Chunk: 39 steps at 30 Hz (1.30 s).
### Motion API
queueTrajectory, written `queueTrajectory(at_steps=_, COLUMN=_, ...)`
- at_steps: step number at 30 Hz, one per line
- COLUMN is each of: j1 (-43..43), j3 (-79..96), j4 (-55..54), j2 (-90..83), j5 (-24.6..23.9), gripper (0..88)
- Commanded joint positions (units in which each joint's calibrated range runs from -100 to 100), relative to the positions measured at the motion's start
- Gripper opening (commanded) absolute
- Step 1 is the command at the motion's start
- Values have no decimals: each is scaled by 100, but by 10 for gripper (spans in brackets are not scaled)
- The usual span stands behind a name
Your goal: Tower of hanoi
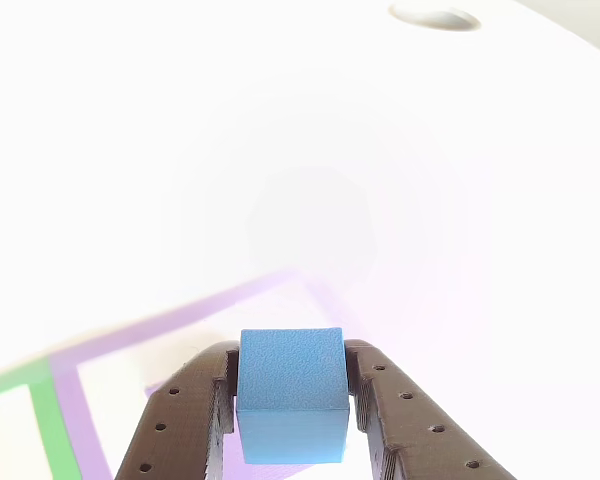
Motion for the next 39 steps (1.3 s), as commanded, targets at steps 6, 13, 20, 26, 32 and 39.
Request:
queueTrajectory(at_steps=6, j1=-191, j3=-608, j4=-1539, j2=1497, j5=59, gripper=32)
queueTrajectory(at_steps=13, j1=-258, j3=-826, j4=-1927, j2=2062, j5=59, gripper=32)
queueTrajectory(at_steps=20, j1=-277, j3=-926, j4=-2122, j2=2353, j5=59, gripper=33)
queueTrajectory(at_steps=26, j1=-287, j3=-954, j4=-2316, j2=2571, j5=59, gripper=34)
queueTrajectory(at_steps=32, j1=-306, j3=-981, j4=-2534, j2=2789, j5=59, gripper=48)
queueTrajectory(at_steps=39, j1=-373, j3=-1008, j4=-2753, j2=2983, j5=59, gripper=97)
